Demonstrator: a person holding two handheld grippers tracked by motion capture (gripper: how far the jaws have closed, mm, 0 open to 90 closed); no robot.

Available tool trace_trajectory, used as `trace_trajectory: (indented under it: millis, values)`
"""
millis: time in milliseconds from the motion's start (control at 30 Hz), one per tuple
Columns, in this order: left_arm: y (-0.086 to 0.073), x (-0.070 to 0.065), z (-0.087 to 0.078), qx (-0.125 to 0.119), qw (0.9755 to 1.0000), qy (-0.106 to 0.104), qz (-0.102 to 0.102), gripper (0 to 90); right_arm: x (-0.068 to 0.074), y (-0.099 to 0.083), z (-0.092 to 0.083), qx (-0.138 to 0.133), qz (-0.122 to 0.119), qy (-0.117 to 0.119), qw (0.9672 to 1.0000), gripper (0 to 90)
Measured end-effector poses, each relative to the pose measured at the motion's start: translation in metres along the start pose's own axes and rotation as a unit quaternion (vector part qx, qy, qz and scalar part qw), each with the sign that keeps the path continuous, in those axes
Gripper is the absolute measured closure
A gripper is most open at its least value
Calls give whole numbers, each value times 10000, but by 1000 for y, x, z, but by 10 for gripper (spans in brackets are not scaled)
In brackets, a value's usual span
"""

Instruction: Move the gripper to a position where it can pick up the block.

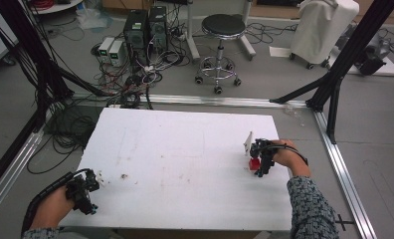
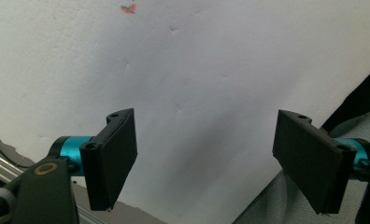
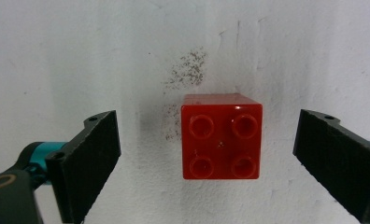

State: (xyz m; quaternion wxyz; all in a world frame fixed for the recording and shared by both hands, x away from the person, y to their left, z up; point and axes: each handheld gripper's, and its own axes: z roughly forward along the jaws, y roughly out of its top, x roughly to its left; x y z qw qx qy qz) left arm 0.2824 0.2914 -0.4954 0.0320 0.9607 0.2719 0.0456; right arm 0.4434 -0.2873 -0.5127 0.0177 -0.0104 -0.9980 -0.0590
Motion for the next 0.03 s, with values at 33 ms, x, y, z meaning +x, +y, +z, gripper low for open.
trace_trajectory:
  millis: [33]
  values:
    - [0, 0, 0, 5, 10000, 2, 18, 222, 1, 0, -1, -8, 39, -24, 10000, 66]
